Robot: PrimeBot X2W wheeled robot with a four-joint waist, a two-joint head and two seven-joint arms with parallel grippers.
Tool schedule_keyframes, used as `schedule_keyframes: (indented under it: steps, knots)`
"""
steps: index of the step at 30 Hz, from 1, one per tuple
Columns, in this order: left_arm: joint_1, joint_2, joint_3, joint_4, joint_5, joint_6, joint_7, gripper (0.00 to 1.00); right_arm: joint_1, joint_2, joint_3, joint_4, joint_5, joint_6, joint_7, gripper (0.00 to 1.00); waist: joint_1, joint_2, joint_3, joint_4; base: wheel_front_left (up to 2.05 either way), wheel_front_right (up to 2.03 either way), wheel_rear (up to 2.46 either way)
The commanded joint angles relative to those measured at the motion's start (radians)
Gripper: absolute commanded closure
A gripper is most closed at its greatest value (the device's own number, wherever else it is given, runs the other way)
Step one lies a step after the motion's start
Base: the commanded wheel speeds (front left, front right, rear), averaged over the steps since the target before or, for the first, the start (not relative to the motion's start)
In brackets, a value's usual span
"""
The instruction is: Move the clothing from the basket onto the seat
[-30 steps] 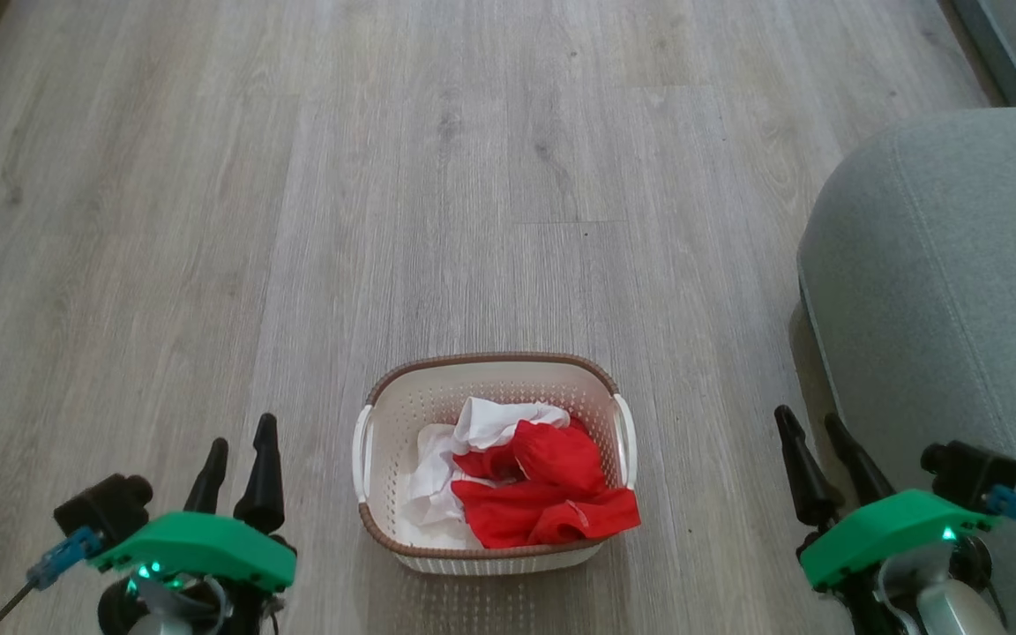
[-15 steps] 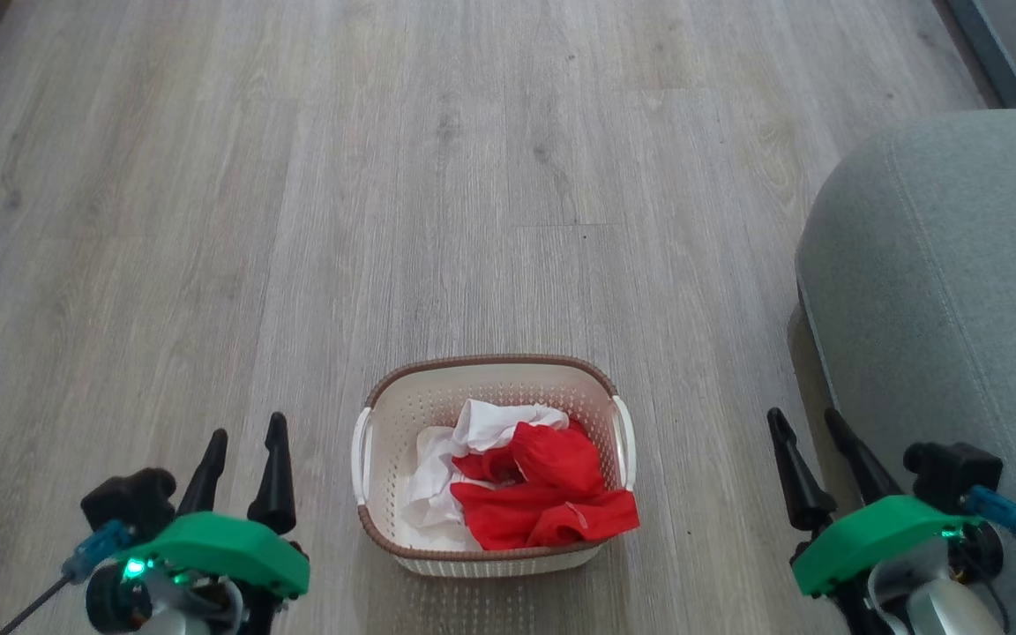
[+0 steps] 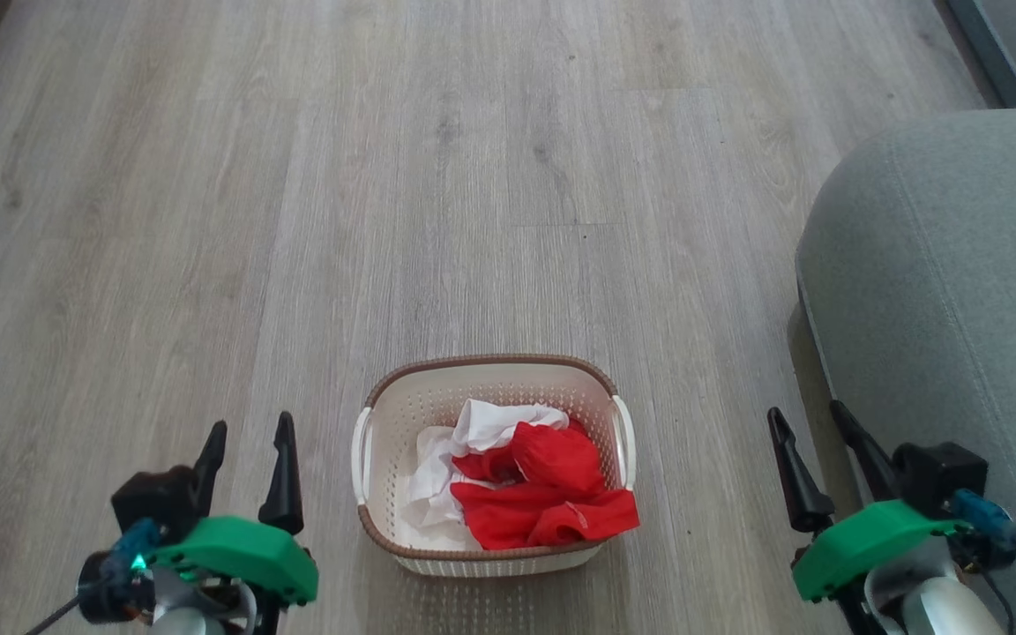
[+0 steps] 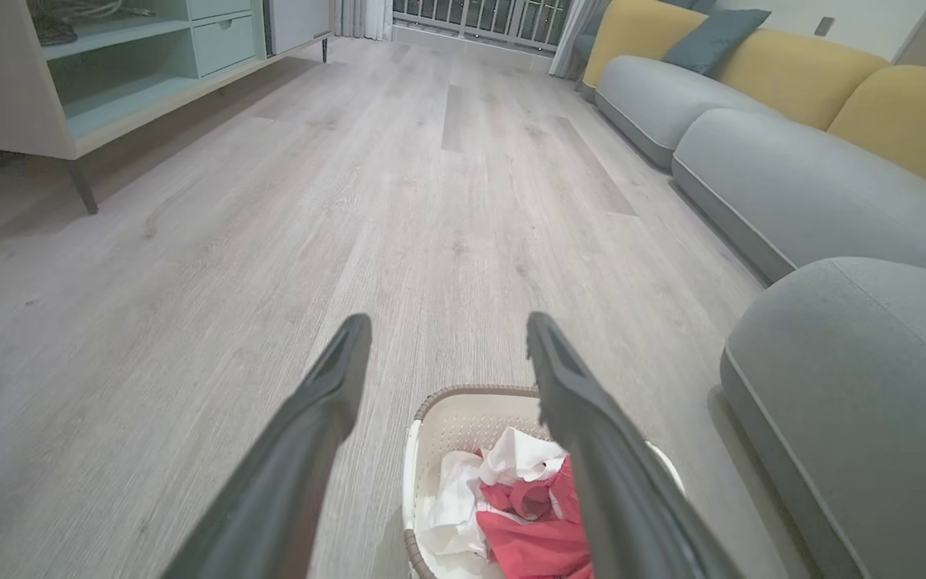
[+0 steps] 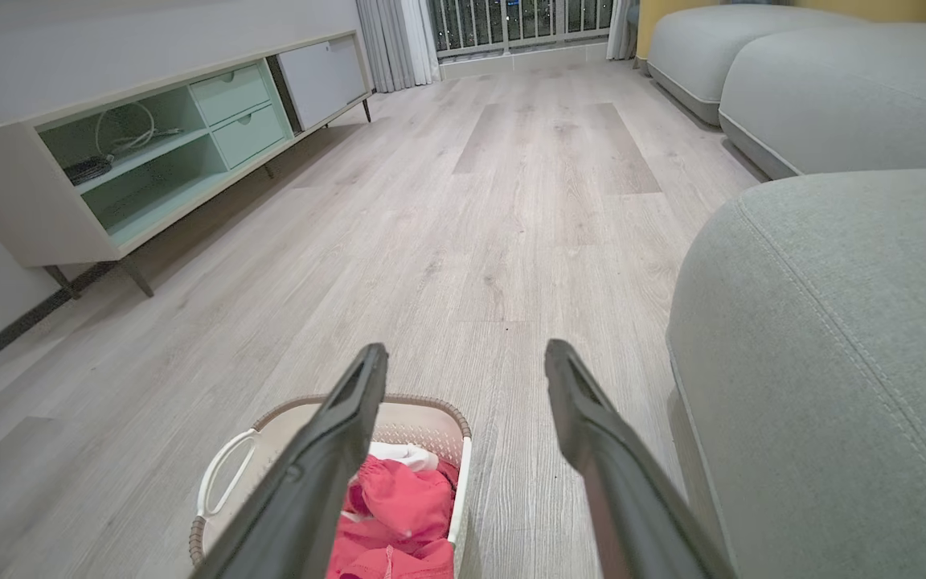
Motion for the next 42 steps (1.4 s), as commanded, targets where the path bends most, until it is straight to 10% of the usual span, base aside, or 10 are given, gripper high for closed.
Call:
schedule_keyframes:
  steps: [1,21,42]
  knots:
    - [-0.034,0.015,0.021,-0.036,0.041,0.008,-0.020,0.00,-0.049,-0.015,0.014,-0.036,-0.039,0.000,-0.019,0.00,0.0000,0.0000,0.000,-0.001,0.00,0.00,0.00]
    - [-0.043,0.009,0.033,0.007,0.247,-0.007,-0.075,0.00,-0.048,-0.007,-0.014,-0.029,-0.257,0.000,-0.075,0.00,0.0000,0.0000,0.005,0.000,0.00,0.00,0.00]
    - [-0.044,0.006,0.052,0.029,0.243,-0.022,-0.075,0.00,-0.042,0.017,-0.027,-0.018,-0.230,0.000,-0.075,0.00,0.0000,0.0000,0.006,-0.001,0.00,0.00,0.00]
